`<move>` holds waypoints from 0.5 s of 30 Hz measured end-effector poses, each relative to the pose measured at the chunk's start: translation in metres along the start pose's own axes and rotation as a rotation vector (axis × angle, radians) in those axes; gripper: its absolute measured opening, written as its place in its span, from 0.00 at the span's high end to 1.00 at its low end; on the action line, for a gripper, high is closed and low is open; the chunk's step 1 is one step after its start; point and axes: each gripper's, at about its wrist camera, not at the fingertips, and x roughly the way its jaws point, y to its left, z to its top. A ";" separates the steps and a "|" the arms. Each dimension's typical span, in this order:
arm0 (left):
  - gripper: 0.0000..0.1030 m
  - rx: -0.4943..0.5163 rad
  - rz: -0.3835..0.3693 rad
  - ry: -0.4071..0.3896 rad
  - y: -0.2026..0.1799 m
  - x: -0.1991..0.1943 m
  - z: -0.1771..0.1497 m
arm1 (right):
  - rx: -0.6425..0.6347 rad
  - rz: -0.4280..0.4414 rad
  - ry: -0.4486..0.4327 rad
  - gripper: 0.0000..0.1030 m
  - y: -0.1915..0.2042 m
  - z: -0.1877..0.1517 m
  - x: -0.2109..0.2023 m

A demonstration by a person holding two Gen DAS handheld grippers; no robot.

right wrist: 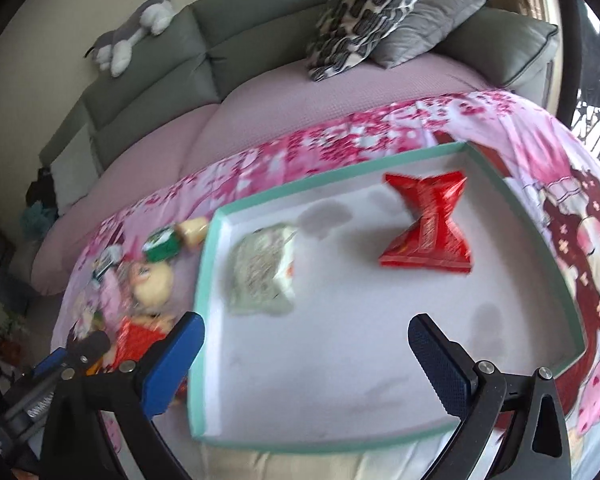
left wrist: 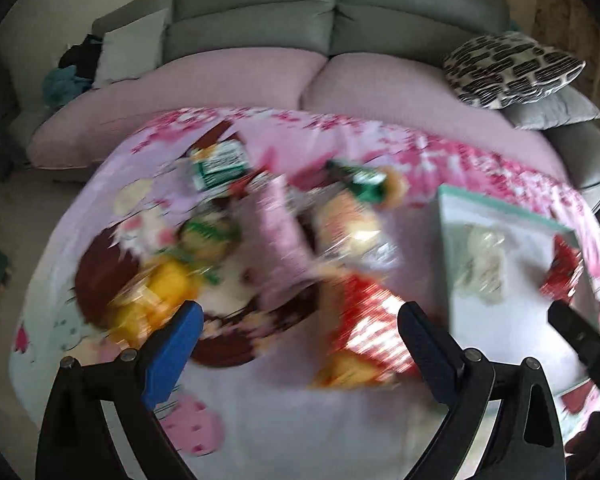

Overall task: Organize snacks
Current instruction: 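Move both tools back over the snack pile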

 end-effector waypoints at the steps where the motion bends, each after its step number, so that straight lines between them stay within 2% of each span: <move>1: 0.05 -0.004 0.005 0.009 0.007 0.000 -0.003 | -0.011 -0.003 0.005 0.00 0.005 -0.004 0.000; 4: 0.05 -0.041 0.012 0.032 0.027 0.000 -0.007 | -0.055 -0.004 0.027 0.00 0.024 -0.014 0.002; 8: 0.05 -0.071 0.001 0.022 0.043 -0.006 -0.005 | -0.123 0.029 0.043 0.00 0.052 -0.022 0.008; 13: 0.05 -0.095 0.077 0.028 0.073 -0.006 -0.005 | -0.194 0.039 0.051 0.00 0.079 -0.031 0.015; 15: 0.05 -0.124 0.076 0.040 0.090 -0.004 -0.007 | -0.208 0.051 0.061 0.00 0.089 -0.035 0.018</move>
